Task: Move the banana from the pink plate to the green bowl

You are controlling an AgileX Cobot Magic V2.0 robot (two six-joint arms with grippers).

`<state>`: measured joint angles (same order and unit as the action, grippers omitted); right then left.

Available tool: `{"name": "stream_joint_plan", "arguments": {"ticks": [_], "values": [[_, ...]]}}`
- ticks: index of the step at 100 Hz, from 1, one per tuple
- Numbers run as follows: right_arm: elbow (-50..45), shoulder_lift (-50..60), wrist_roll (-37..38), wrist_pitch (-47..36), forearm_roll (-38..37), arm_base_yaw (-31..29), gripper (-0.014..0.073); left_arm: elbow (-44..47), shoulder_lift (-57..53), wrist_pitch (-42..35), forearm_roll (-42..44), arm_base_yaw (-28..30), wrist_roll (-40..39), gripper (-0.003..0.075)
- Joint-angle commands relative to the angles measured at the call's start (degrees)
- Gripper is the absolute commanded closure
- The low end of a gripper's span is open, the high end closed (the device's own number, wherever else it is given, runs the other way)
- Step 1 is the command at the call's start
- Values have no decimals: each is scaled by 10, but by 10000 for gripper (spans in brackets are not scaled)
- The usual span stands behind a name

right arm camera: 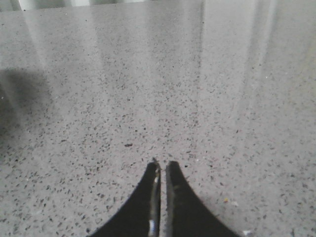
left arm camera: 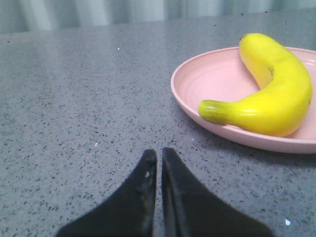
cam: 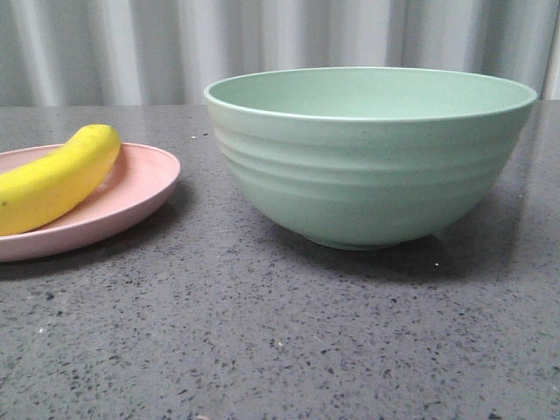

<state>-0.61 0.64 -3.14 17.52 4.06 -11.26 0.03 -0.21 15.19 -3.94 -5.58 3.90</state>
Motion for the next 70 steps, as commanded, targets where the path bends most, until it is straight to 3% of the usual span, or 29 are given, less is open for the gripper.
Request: {"name": "stream_joint_plan", "arguments": {"ticks": [1, 70], "values": [[-11, 13, -3, -69, -3, -3, 665, 5, -17, -56, 1, 0, 0, 741], [-11, 12, -3, -113, -8, -3, 665, 5, -17, -85, 0, 0, 0, 741]]}}
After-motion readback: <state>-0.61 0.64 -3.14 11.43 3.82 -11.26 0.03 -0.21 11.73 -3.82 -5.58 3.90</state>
